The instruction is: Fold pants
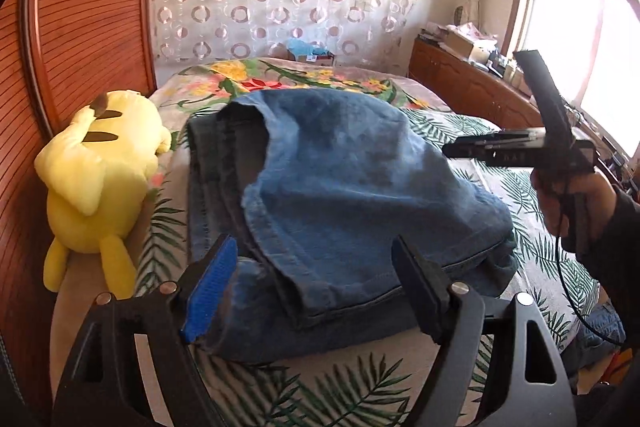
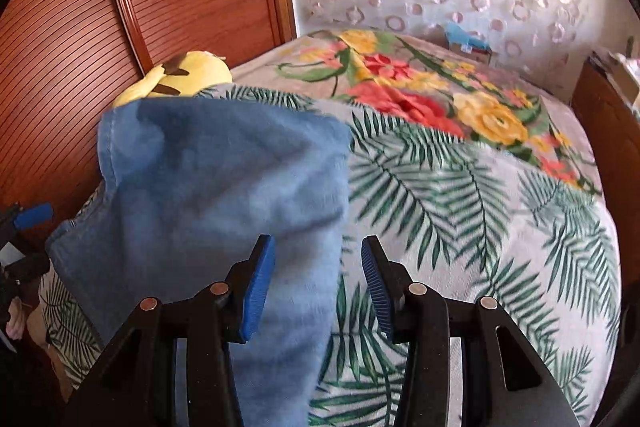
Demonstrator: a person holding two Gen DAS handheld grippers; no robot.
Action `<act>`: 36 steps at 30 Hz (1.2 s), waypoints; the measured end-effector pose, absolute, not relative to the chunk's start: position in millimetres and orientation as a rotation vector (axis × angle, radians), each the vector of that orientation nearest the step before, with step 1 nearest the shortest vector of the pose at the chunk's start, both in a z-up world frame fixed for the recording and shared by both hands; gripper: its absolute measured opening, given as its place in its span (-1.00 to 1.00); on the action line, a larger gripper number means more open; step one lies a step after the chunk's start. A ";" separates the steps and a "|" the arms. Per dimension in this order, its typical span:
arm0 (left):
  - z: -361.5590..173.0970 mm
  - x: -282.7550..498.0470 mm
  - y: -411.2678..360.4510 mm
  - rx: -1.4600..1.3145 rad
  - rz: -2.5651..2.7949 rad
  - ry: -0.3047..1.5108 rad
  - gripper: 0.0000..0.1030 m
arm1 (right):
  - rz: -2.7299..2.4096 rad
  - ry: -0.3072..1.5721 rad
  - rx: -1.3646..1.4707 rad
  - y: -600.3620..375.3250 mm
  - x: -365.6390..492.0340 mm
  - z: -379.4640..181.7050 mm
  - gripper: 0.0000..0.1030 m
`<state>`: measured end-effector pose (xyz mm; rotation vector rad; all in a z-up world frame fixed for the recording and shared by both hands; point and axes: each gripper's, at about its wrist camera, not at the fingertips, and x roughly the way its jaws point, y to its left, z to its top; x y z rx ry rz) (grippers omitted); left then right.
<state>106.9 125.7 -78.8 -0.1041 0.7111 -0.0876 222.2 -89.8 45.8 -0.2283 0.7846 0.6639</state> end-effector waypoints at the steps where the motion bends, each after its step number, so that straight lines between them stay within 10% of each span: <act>1: -79.3 107.6 123.2 -0.101 -0.090 0.714 0.56 | 0.667 0.799 -0.225 -91.1 223.5 41.8 -0.09; 20: -84.3 109.9 110.6 -0.079 -0.097 0.738 0.56 | 0.729 0.853 -0.175 -85.5 241.2 2.0 -0.11; 25: -85.7 110.1 110.6 -0.074 -0.097 0.740 0.55 | 0.740 0.860 -0.173 -82.1 240.2 2.2 -0.27; 29: -86.6 110.3 111.3 -0.071 -0.095 0.743 0.56 | 0.752 0.889 -0.170 -76.1 237.4 4.5 -0.76; 36: -84.1 109.1 113.7 -0.069 -0.084 0.739 0.56 | 0.730 0.798 -0.195 -72.1 220.0 24.5 -0.90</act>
